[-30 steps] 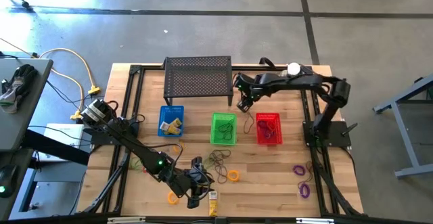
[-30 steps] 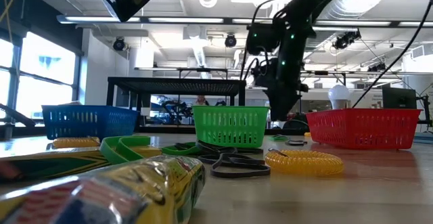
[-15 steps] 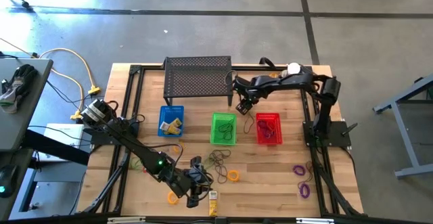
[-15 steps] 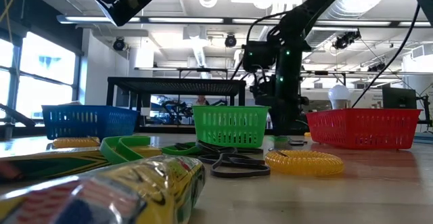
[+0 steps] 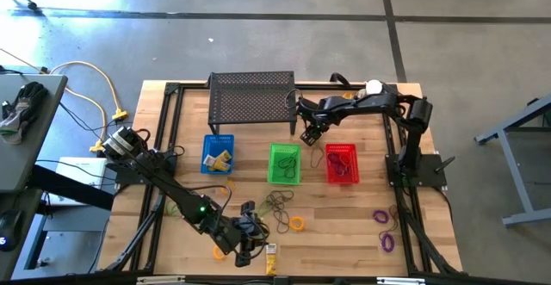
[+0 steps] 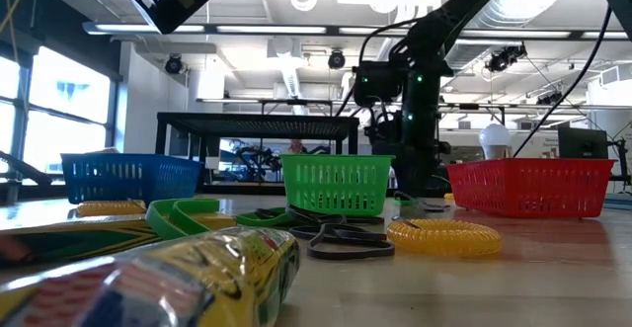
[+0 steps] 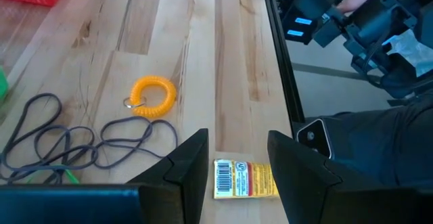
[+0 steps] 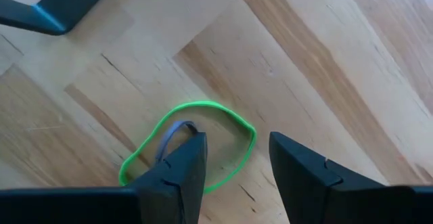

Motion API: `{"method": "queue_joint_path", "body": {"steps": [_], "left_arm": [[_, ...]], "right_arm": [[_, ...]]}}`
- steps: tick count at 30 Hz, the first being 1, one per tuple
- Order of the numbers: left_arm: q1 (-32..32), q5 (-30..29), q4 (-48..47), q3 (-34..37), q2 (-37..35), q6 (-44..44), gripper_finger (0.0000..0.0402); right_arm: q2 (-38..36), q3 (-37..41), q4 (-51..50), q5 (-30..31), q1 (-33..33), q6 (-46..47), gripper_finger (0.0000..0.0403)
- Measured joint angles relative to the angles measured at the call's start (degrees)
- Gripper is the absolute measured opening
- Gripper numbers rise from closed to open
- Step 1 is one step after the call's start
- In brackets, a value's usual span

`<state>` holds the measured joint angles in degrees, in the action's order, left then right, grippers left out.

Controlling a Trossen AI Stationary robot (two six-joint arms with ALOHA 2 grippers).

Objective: Pick & Place Office Desk Supplies
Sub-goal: Put the green rubber band into the green bin

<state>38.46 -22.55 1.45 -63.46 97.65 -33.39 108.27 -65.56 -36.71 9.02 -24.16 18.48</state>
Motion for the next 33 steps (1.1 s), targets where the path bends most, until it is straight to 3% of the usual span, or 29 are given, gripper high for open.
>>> {"method": "queue_joint_path", "body": {"steps": [6,17,21,27,33], "left_arm": [[0.0,-0.01,-0.13,0.0,0.0,0.0,0.0148],[0.11,-0.01,-0.15,0.0,0.0,-0.01,0.0148],[0.1,-0.02,-0.15,0.0,0.0,-0.01,0.0148],[0.11,0.0,-0.15,0.0,0.0,-0.91,0.0148],[0.35,0.0,-0.15,0.0,0.0,-1.11,0.0148]], "right_arm": [[0.07,0.07,-1.61,5.04,-0.04,2.83,0.0152],[0.07,0.07,-2.03,3.54,-0.26,3.79,0.0145],[0.07,0.07,-2.15,2.86,-0.42,3.0,0.0106],[0.09,0.11,-2.6,3.14,-0.76,2.6,0.0011],[0.18,0.18,-3.21,7.08,0.24,1.73,0.0002]]}}
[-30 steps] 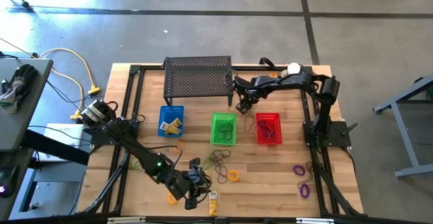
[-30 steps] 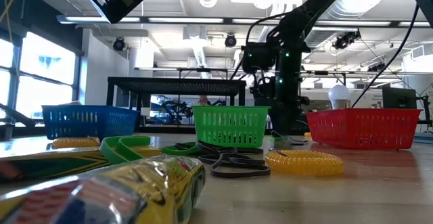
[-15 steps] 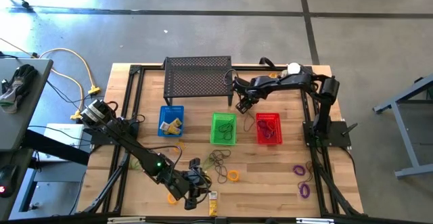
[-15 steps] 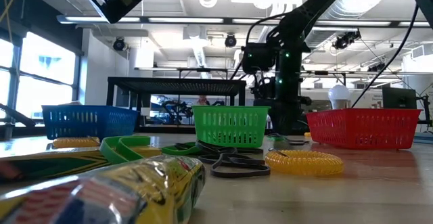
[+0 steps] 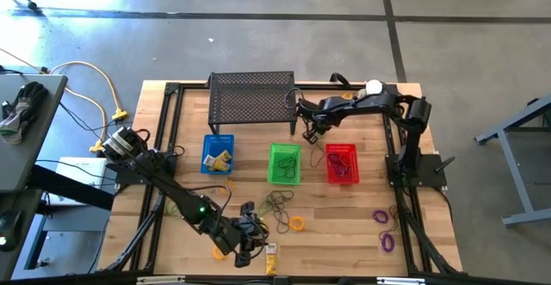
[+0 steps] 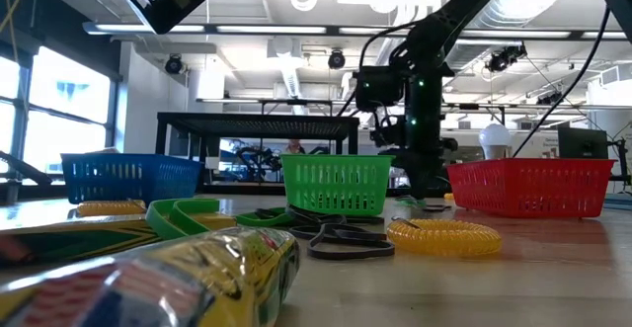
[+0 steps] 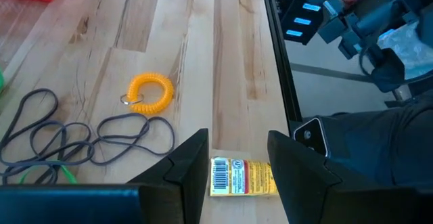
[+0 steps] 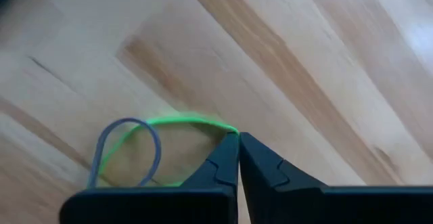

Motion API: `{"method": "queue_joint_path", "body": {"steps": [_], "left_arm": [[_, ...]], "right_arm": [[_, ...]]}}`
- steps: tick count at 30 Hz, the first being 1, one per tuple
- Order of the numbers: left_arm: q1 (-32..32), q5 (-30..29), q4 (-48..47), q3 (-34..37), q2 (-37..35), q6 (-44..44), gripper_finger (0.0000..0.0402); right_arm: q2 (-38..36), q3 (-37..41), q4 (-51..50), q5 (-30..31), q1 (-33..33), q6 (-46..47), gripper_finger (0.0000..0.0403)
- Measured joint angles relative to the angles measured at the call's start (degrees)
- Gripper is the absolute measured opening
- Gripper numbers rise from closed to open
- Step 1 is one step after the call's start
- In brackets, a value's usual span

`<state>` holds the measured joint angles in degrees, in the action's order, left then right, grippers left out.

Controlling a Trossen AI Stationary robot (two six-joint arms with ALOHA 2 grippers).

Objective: Pick & Place Office Desk Supplies
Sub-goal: Put the green rubber band into the green bin

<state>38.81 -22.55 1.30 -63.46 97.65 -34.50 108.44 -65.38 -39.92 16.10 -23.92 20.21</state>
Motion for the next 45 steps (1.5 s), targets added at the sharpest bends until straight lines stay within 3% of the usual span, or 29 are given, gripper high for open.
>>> {"method": "queue_joint_path", "body": {"steps": [9,15,21,27,34,40,45], "left_arm": [[0.13,0.02,0.13,0.0,0.0,0.0,0.0148],[0.13,0.0,0.49,0.0,0.0,-0.07,0.0148],[0.13,-0.13,0.66,0.0,0.0,-0.76,0.0148],[0.13,-0.15,0.98,0.0,0.0,-1.1,0.0148],[0.13,-0.17,2.5,0.0,0.0,-1.09,0.0148],[0.16,-0.17,2.58,0.0,0.0,-1.12,0.0148],[0.52,-0.2,2.6,0.0,0.0,-3.1,0.0148]], "right_arm": [[-6.03,-0.62,-3.86,4.8,6.28,-0.59,0.0001],[-15.74,-0.69,-8.76,7.93,12.24,2.42,0.0001],[-27.19,-0.69,-10.64,10.53,23.42,5.36,0.0001],[-33.38,-0.69,-2.57,15.96,37.25,5.07,0.0001],[-27.61,-0.11,11.41,24.16,45.09,-1.15,0.0001],[-17.32,0.38,22.45,25.52,43.91,-3.75,0.0001],[-10.44,0.41,23.04,25.46,41.36,2.97,0.0001]]}}
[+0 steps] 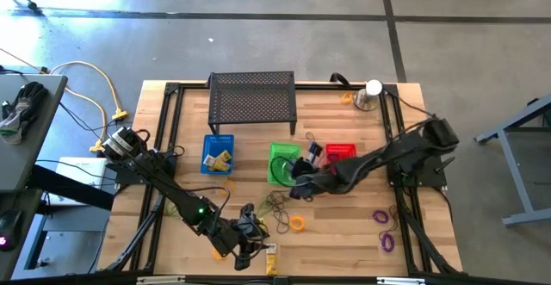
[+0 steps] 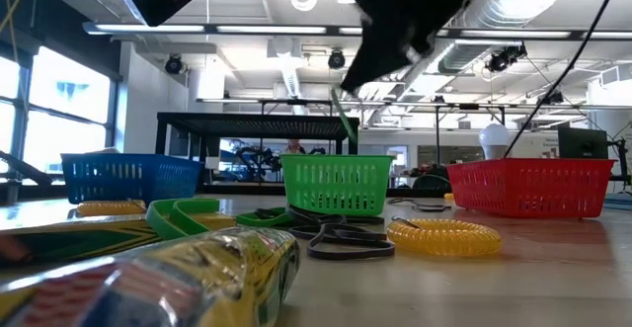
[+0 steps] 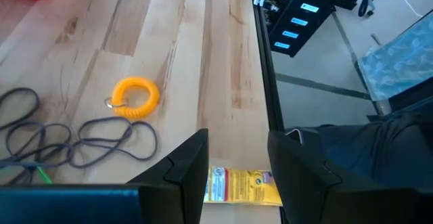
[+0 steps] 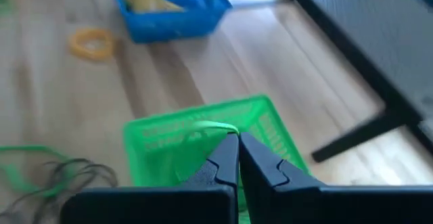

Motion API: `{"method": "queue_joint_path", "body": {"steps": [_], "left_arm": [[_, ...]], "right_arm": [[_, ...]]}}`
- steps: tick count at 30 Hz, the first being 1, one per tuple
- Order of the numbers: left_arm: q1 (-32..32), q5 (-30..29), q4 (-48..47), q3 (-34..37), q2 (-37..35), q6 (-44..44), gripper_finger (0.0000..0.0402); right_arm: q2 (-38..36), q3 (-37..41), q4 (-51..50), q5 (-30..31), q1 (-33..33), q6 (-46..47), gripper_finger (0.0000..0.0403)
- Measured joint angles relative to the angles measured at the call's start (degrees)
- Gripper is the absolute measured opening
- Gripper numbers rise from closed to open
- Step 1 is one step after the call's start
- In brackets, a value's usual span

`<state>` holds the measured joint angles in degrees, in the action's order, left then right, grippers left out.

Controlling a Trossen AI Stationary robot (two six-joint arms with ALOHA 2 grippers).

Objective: Pick & Place Office Desk Supplies
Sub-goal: Put the green rubber band into the green bin

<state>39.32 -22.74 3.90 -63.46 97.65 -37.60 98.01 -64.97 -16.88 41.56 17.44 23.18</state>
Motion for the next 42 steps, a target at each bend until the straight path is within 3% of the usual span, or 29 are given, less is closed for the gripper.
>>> {"method": "queue_joint_path", "body": {"steps": [15,21,25,28,33,37,42], "left_arm": [[-0.04,0.5,-0.02,0.0,0.0,0.28,0.0148],[-0.04,0.48,-0.04,0.0,0.0,0.28,0.0148],[-0.04,0.48,-0.04,0.0,0.0,0.27,0.0148],[-0.04,0.48,-0.02,0.0,-0.01,-0.15,0.0148],[0.01,0.48,-0.31,0.04,-0.02,-0.18,0.0148],[-0.02,0.44,-1.5,0.04,-0.04,0.06,0.0148],[-0.83,0.0,-6.66,0.04,-0.07,0.09,0.0148]], "right_arm": [[6.57,0.04,1.16,-3.32,-4.08,1.03,0.0011],[6.39,0.02,1.34,-4.17,-4.03,0.6,0.007],[5.15,-0.93,1.45,1.41,-3.14,-4.61,0.0131],[1.82,-2.6,0.58,4.73,-0.54,-9.71,0.0171],[-5.06,-3.05,0.15,4.62,5.19,-12.31,0.0214],[-9.93,-3.08,-3.51,4.97,11.09,-12.0,0.0223],[-11.62,-3.02,-11.11,4.45,18.04,-4.42,0.0215]]}}
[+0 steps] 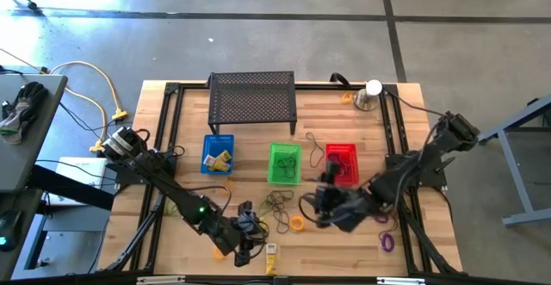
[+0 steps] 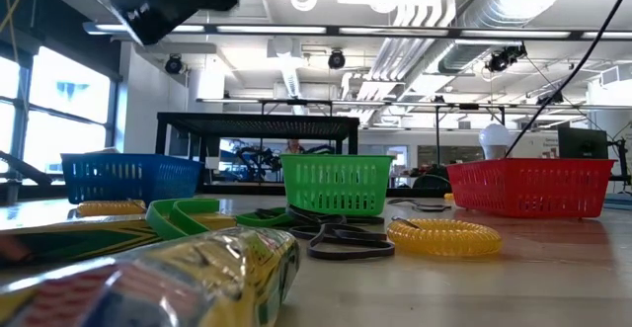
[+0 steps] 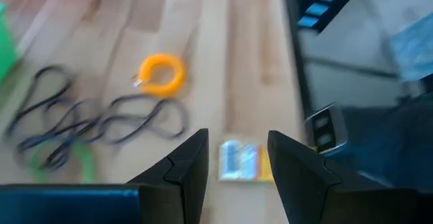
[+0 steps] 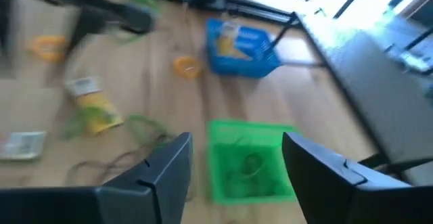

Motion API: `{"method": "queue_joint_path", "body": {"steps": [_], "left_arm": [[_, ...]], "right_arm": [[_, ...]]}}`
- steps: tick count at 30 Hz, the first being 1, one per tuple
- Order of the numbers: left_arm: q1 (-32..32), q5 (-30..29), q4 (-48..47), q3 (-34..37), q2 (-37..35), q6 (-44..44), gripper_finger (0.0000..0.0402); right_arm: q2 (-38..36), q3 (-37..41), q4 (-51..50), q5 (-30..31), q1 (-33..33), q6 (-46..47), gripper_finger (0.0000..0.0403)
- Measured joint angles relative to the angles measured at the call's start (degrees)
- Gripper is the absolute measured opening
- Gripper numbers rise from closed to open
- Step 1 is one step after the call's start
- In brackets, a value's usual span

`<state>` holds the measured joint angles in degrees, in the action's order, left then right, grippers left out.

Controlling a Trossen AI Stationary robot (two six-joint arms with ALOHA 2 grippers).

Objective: Pick & Place Office Desk Supplies
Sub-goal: Put the green rubber band into the green bin

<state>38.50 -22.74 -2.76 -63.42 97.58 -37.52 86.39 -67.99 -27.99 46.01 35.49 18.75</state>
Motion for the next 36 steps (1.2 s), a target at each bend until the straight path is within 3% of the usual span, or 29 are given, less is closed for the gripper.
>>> {"method": "queue_joint_path", "body": {"steps": [6,10,17,36], "left_arm": [[-1.76,-0.08,-9.61,0.0,0.0,6.71,0.0148],[-3.04,-0.06,-12.89,0.0,0.0,9.83,0.0148],[-3.48,-0.03,-12.28,0.0,0.03,6.2,0.0148],[-1.39,-2.57,-8.07,-0.04,9.97,5.69,0.0148]], "right_arm": [[1.67,0.36,-5.44,0.29,5.49,11.86,0.0203],[3.05,1.39,-5.18,0.37,6.97,14.54,0.0197],[5.21,3.26,-3.89,0.48,6.29,14.68,0.019],[6.82,3.41,-3.08,-0.08,5.33,16.12,0.019]]}}
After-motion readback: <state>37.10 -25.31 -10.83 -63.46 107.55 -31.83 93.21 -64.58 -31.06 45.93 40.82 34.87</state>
